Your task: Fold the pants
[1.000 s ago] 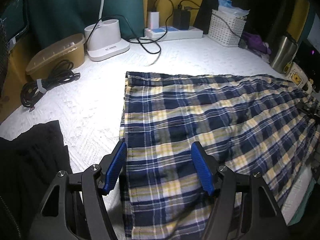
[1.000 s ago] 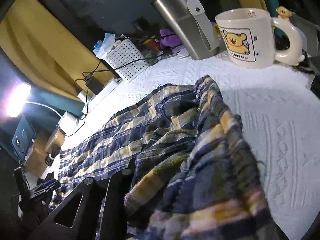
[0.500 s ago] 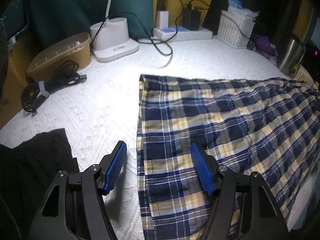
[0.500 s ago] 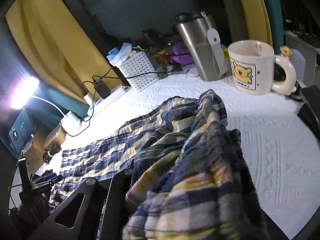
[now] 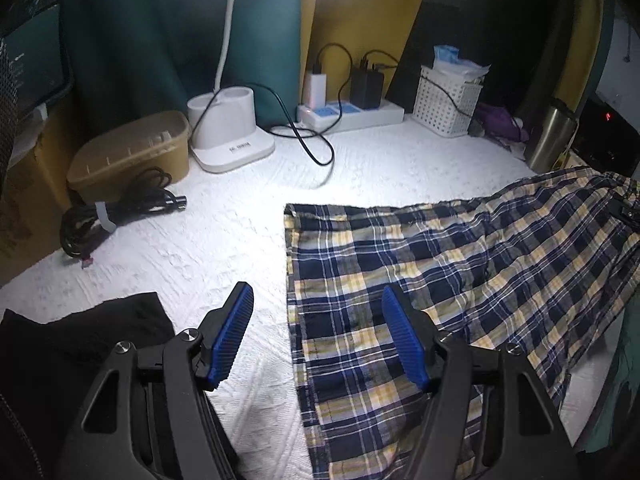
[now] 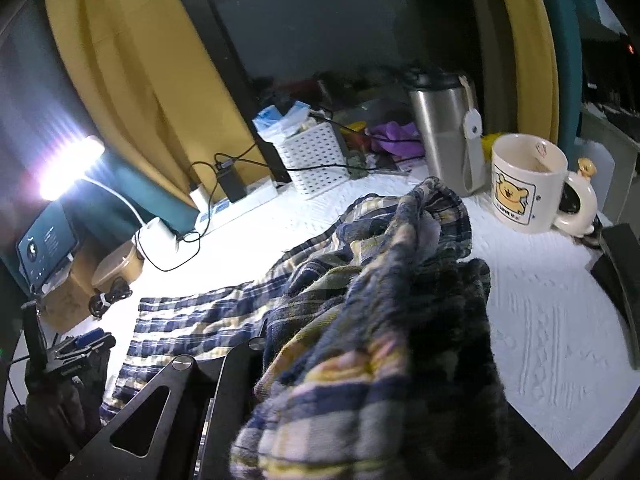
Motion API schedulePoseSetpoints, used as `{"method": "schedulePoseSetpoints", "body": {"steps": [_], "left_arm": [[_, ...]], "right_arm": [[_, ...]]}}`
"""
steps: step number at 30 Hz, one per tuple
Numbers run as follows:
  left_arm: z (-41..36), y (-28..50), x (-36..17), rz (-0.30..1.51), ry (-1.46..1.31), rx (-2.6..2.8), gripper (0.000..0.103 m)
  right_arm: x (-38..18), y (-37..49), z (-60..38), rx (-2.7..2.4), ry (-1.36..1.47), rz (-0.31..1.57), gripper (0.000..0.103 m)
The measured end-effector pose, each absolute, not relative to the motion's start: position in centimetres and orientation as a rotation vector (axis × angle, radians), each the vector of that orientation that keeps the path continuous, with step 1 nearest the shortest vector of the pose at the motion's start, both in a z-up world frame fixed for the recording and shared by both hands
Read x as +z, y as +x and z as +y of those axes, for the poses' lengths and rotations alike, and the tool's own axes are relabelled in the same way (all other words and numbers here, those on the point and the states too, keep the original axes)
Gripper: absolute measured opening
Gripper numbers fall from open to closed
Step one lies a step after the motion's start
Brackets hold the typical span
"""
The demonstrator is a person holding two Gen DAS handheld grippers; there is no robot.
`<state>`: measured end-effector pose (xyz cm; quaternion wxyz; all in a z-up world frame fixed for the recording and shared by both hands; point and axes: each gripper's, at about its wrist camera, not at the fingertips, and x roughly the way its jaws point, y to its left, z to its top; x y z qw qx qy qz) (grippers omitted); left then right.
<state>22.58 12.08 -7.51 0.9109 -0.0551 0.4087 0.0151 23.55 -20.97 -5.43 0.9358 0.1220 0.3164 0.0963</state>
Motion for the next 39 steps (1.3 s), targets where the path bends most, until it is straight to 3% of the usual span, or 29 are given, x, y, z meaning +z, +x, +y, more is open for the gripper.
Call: {"method": "schedulePoseSetpoints", "body": {"steps": [24,39], "left_arm": [[16.3,19.4,-5.7,0.735,-0.167,0.004,0.067],[19.0,16.7,-6.4,0.737,-0.202,0.021,0.067]], "right_arm": [[-1.3,23.5,-8.3,0.343,0.079,0.618,0.017],[-7.0,25.3,1.7,0.503,-0.002,0.761,0.015]]}}
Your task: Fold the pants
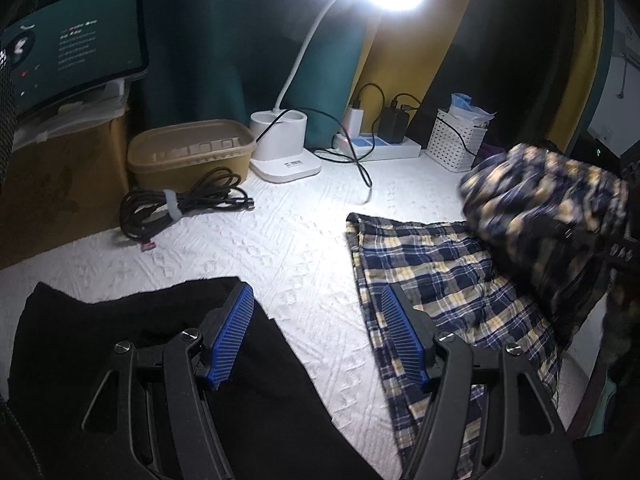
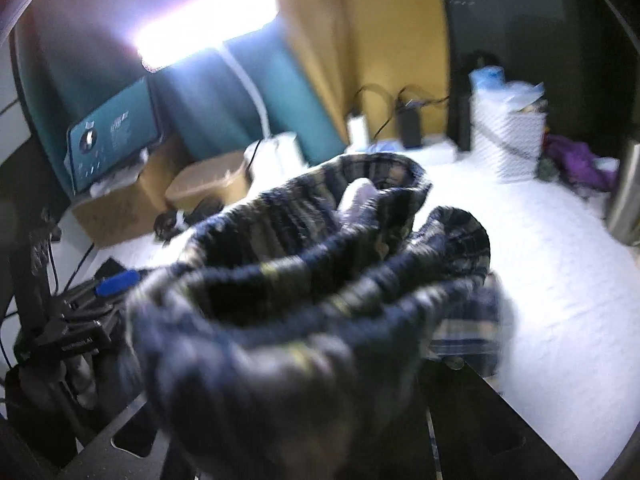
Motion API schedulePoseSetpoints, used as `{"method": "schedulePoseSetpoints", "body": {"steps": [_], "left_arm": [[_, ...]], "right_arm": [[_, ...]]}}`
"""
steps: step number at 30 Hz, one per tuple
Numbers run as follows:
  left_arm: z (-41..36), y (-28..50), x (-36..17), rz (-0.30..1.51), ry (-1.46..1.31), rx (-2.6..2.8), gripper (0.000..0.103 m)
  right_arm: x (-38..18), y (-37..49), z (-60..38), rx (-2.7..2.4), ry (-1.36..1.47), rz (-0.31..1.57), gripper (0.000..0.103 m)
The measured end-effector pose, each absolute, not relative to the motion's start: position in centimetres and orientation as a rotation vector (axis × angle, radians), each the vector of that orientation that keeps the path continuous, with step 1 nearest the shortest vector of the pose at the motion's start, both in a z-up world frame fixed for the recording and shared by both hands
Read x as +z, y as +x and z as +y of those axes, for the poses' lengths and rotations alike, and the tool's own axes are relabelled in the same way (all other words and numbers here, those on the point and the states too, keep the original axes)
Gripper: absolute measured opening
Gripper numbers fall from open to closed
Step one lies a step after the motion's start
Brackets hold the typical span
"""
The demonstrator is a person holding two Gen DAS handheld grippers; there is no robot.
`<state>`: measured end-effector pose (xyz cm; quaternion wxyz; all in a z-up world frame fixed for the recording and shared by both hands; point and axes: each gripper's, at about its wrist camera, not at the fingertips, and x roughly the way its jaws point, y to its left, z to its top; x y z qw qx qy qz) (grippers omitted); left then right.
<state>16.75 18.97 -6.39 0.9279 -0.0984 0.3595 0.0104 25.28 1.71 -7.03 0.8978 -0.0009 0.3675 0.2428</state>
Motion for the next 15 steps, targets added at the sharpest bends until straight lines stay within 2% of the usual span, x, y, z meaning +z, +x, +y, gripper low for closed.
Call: {"method": "schedulePoseSetpoints", "body": {"steps": [7,15], "left_arm": [[19.8,15.5,-7.0,0.744,-0.231,0.036,0.067],[20.4,14.5,-7.6,0.757,-0.250,0.061,0.067]], "right_arm": [[-10.7,25.7,5.4,0.549,-0.058,0.861,0.015],[-11.9,25.5,6.8,0.540,-0.118,0.884,0.016]]}}
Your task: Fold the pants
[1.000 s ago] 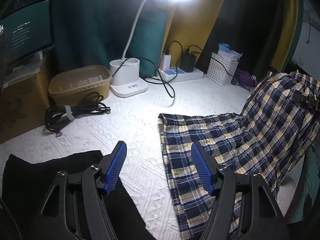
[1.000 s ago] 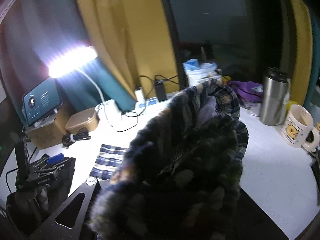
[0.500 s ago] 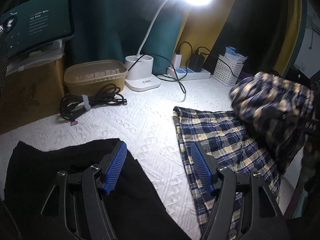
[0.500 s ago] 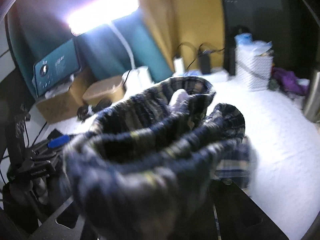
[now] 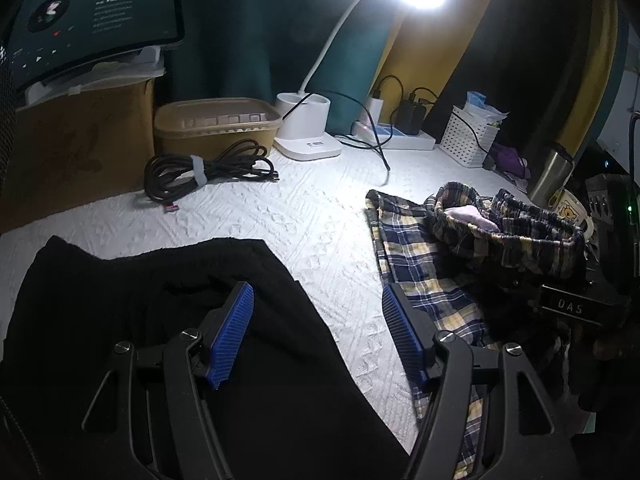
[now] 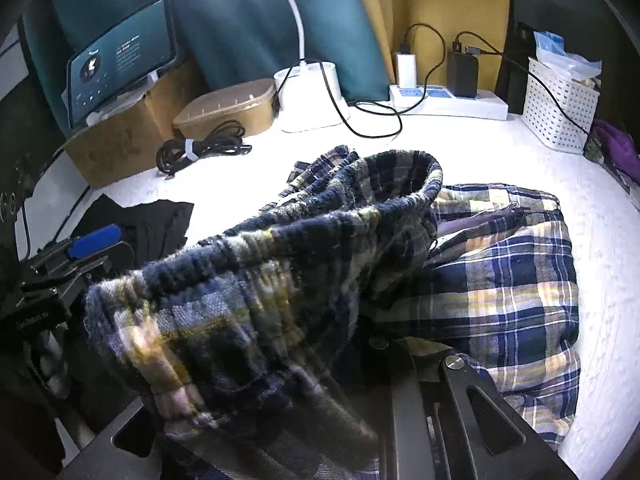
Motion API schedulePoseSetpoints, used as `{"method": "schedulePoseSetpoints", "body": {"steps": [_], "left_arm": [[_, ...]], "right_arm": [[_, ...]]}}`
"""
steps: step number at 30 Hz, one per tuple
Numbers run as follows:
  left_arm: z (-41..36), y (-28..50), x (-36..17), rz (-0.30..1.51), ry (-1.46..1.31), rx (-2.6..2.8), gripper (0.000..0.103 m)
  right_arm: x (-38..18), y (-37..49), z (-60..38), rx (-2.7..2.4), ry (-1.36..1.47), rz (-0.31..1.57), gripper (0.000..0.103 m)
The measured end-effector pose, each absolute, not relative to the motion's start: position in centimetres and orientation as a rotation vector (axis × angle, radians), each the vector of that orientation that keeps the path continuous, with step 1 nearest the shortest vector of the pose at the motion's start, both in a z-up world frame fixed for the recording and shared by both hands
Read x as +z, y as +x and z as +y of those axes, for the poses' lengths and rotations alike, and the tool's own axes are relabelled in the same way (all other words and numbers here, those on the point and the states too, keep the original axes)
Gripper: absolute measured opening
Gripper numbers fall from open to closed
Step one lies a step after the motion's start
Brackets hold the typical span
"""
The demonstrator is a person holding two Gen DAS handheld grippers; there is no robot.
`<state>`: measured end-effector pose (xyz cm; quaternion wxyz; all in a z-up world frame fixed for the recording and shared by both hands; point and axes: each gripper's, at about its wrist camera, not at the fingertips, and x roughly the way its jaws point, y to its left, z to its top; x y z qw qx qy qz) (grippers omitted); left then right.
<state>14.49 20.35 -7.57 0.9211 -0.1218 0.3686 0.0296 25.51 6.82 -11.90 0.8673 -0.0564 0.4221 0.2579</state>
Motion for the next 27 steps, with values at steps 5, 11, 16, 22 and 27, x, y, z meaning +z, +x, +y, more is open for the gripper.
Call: {"method": "schedulePoseSetpoints", "body": {"steps": [5,11,16,22,27], "left_arm": [[20.3,14.3,-7.2,0.750,-0.247,0.066,0.067],[19.9,14.1,-6.6,0.744,-0.231,0.073,0.067],[19.6,13.9,-6.0,0.741,-0.216,0.091,0.067],[19.2,14.1,-4.8,0.722,-0.193,0.109,0.067],[17.5,14.8,-4.0,0.707,-0.159,0.074,0.067]], "right_arm": [[-11.8,25.1,7.4,0.578,-0.140,0.882,0.054],[-11.2,23.6,8.5,0.657,-0.171,0.850,0.074],[-9.8,22.5,8.2,0.693,-0.160,0.815,0.075],[-6.4,21.4,5.9,0.739,-0.069,0.735,0.091],[-5.4,22.0,2.9,0.645,-0.066,0.705,0.091]]}}
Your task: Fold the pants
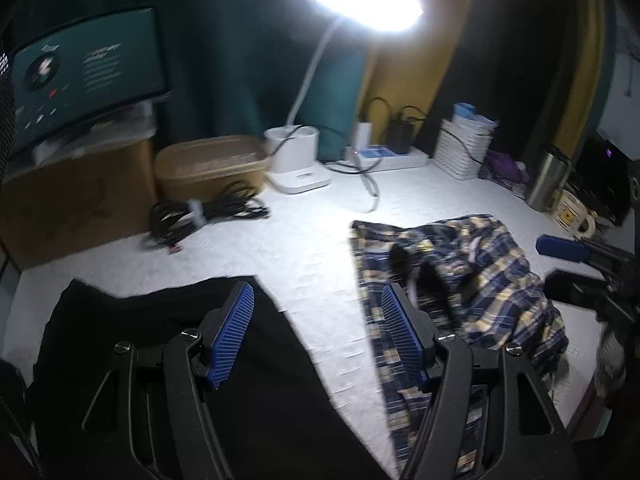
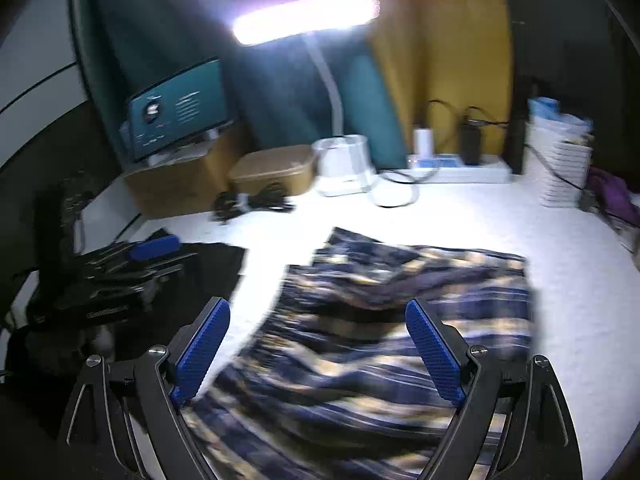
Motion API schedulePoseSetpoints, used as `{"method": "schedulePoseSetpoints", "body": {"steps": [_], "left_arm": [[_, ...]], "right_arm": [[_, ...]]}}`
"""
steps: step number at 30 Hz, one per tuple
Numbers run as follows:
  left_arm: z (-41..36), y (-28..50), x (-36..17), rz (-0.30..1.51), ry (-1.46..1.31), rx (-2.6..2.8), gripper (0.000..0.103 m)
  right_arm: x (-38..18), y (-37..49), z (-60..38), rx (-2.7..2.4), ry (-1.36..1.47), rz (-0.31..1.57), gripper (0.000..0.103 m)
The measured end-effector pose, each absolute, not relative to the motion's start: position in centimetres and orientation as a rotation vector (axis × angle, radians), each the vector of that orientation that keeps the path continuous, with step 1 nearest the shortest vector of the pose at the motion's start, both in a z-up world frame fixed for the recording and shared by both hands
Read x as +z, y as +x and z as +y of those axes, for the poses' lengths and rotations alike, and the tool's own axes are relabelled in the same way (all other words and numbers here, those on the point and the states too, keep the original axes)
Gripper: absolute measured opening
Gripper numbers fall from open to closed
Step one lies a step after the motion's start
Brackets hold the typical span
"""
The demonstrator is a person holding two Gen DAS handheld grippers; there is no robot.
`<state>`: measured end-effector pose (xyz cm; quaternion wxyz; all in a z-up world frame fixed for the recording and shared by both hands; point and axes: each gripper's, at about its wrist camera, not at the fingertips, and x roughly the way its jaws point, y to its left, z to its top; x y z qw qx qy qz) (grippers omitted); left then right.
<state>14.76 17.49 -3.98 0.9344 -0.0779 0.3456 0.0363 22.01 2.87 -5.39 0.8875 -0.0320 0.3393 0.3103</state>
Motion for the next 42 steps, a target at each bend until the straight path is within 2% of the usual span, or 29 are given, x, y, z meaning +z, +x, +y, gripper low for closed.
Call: {"method": "schedulePoseSetpoints", "body": {"steps": [9,12,20,29,30,32,34,36,37,39,40,42], "left_arm": [[12.4,18.0,-3.7,0.705,-0.088,-0.061,0.067],[11.2,19.1,-4.1,0.708,-0.071,-0.107,0.078],[9.2,21.6,-6.8,0.795,-0.010,-0.113,0.078],[7.9,22.8,-8.0,0.787,0.115,-0.128,0.077],[7.9,23.0,-8.0,0.786,0.122,-0.130,0.076],[7.9,23.3,-8.2,0.787,0.130,-0.139,0.059],[8.0,23.8,-8.4,0.793,0.136,-0.143,0.045],[8.1,24.2,-8.7,0.802,0.137,-0.148,0.040],[8.2,24.5,-8.9,0.809,0.135,-0.152,0.032],[8.4,24.7,-8.9,0.812,0.127,-0.161,0.027],[8.6,24.9,-8.8,0.809,0.120,-0.165,0.023],[8.7,25.2,-8.4,0.803,0.119,-0.171,0.022]], "right_arm": [[-7.3,24.2,-4.6,0.445,-0.022,0.740,0.091],[-8.3,25.0,-6.3,0.394,-0.024,0.750,0.091],[-10.7,26.1,-9.6,0.318,-0.013,0.789,0.091],[-12.3,27.4,-10.8,0.317,0.014,0.814,0.090],[-12.2,27.7,-10.7,0.323,0.011,0.808,0.089],[-12.1,28.3,-10.4,0.333,0.005,0.802,0.077],[-11.9,29.2,-9.9,0.351,-0.005,0.802,0.070],[-11.6,30.2,-9.2,0.378,-0.022,0.790,0.066],[-11.4,30.7,-8.8,0.391,-0.030,0.783,0.063],[-11.1,31.9,-7.8,0.414,-0.060,0.766,0.054],[-11.1,32.3,-7.5,0.420,-0.072,0.766,0.045],[-10.9,33.1,-6.7,0.429,-0.101,0.754,0.042]]}}
